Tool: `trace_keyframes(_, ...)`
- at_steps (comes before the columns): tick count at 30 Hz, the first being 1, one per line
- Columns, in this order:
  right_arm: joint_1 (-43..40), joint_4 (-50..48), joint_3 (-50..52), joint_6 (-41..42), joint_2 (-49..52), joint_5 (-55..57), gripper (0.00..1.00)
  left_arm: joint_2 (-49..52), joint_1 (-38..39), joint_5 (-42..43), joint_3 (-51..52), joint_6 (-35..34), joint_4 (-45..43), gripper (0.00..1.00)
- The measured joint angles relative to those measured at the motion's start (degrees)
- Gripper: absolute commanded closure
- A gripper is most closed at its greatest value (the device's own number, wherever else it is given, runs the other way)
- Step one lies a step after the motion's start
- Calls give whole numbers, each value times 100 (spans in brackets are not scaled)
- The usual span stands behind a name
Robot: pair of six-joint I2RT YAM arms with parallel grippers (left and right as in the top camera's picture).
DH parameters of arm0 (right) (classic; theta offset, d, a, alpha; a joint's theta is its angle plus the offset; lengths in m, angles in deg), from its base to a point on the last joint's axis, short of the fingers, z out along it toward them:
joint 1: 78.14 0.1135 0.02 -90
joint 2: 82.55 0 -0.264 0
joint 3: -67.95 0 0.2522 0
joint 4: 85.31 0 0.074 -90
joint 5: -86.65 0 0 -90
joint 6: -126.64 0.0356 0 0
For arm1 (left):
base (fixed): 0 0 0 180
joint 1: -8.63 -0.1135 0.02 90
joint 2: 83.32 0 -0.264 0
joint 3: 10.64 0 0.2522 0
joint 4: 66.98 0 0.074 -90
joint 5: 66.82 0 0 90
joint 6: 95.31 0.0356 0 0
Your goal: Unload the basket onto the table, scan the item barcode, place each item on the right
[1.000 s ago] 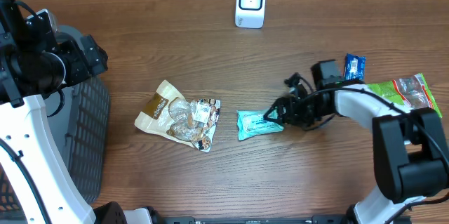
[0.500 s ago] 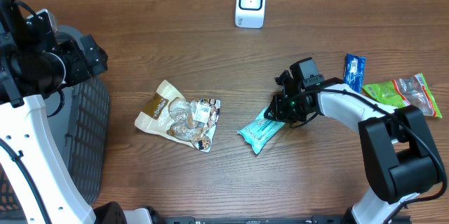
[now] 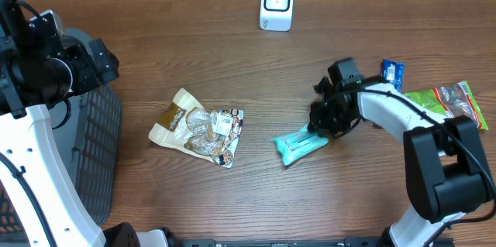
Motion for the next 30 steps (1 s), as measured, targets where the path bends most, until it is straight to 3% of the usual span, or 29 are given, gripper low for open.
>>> trace_keyframes(8, 570, 697, -1014, 901, -481, 3467, 96, 0, 0, 0, 0, 0, 0, 0)
trace_keyframes(16, 1543, 855, -1082, 1716, -544, 6966, 96, 0, 0, 0, 0, 0, 0, 0)
trace_keyframes(22, 1749, 603, -1082, 1602, -378, 8129, 96, 0, 0, 0, 0, 0, 0, 0)
trace_keyframes(30, 1792, 507, -1082, 1156, 264, 8437, 96, 0, 0, 0, 0, 0, 0, 1)
